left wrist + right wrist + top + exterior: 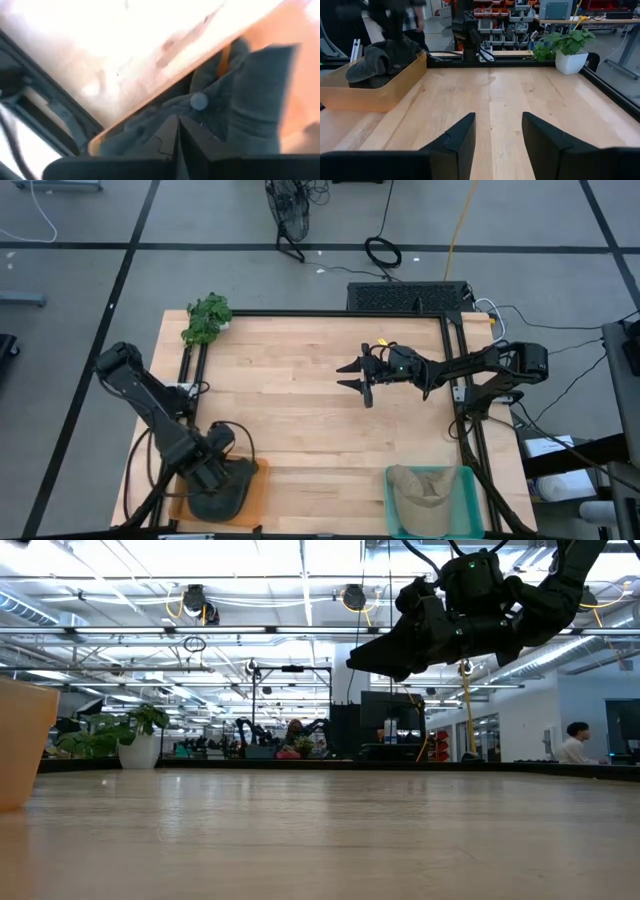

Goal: Pick & Place hat
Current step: Put the black cap into the orange bin

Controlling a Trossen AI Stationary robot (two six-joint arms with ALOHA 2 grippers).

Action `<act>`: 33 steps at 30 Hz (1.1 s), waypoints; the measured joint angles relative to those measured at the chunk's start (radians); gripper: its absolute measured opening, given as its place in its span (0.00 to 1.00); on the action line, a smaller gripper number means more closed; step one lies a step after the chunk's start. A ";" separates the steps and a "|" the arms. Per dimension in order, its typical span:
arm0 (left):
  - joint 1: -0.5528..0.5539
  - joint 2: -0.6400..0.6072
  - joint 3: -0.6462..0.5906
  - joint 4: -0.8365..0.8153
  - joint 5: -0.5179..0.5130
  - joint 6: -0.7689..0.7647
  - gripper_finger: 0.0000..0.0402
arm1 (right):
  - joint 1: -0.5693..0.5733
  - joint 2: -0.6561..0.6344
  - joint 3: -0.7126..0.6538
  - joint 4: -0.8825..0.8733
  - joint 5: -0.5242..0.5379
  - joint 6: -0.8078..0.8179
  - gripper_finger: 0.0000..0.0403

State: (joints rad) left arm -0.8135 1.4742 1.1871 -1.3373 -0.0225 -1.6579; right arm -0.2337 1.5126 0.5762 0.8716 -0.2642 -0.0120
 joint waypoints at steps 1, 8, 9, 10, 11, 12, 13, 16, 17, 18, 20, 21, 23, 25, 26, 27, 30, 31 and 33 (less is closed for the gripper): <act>-0.004 0.000 0.036 -0.034 -0.025 -0.005 0.06 | 0.000 0.000 0.000 0.000 0.000 0.000 0.35; -0.071 -0.001 0.196 0.050 -0.250 0.027 0.06 | 0.000 0.000 0.000 0.000 0.000 0.002 0.35; -0.080 0.002 0.193 0.089 -0.261 0.044 0.06 | 0.000 0.000 0.000 0.000 0.000 0.006 0.35; -0.085 0.010 0.186 0.113 -0.261 0.054 0.06 | 0.000 0.000 0.000 0.000 0.000 0.010 0.35; -0.087 0.023 0.179 0.118 -0.253 0.063 0.06 | 0.000 0.000 0.000 0.000 0.000 0.014 0.35; -0.087 0.038 0.170 0.109 -0.234 0.064 0.06 | 0.000 0.000 0.000 0.000 0.000 0.020 0.35; -0.086 0.054 0.156 0.093 -0.206 0.064 0.06 | 0.000 0.000 0.000 0.000 0.000 0.026 0.35; -0.073 0.089 0.108 0.077 -0.120 0.069 0.06 | 0.000 0.000 0.000 -0.001 -0.001 0.026 0.35; -0.065 0.100 0.094 0.086 -0.099 0.084 0.06 | 0.000 0.000 0.000 0.000 -0.001 0.026 0.35; -0.059 0.110 0.080 0.103 -0.085 0.103 0.06 | 0.000 0.000 0.000 0.000 -0.001 0.027 0.35; -0.044 0.118 0.056 0.152 -0.082 0.141 0.06 | 0.000 0.000 0.000 0.000 -0.001 0.024 0.35; -0.034 0.121 0.047 0.172 -0.084 0.160 0.06 | 0.000 0.000 0.000 0.000 -0.001 0.021 0.35; -0.014 0.131 0.031 0.193 -0.094 0.193 0.06 | 0.000 0.000 0.000 0.001 -0.001 0.017 0.35; 0.006 0.142 0.024 0.196 -0.115 0.218 0.06 | 0.000 0.000 0.000 0.008 -0.001 0.018 0.35; 0.016 0.145 0.023 0.199 -0.123 0.230 0.06 | 0.000 0.000 0.000 0.008 -0.001 0.018 0.35; 0.025 0.148 0.021 0.206 -0.129 0.243 0.06 | 0.000 0.000 0.000 0.007 -0.001 0.018 0.35; 0.045 0.156 0.017 0.233 -0.126 0.281 0.06 | 0.000 0.000 0.000 0.007 -0.001 0.018 0.35; 0.049 0.156 0.017 0.244 -0.126 0.289 0.06 | 0.000 0.000 0.000 0.007 -0.001 0.018 0.35; 0.052 0.156 0.017 0.260 -0.126 0.292 0.06 | 0.000 0.000 0.000 0.006 -0.001 0.019 0.35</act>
State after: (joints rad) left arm -0.7618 1.6299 1.2041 -1.0776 -0.1482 -1.3657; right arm -0.2337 1.5126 0.5758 0.8780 -0.2649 0.0067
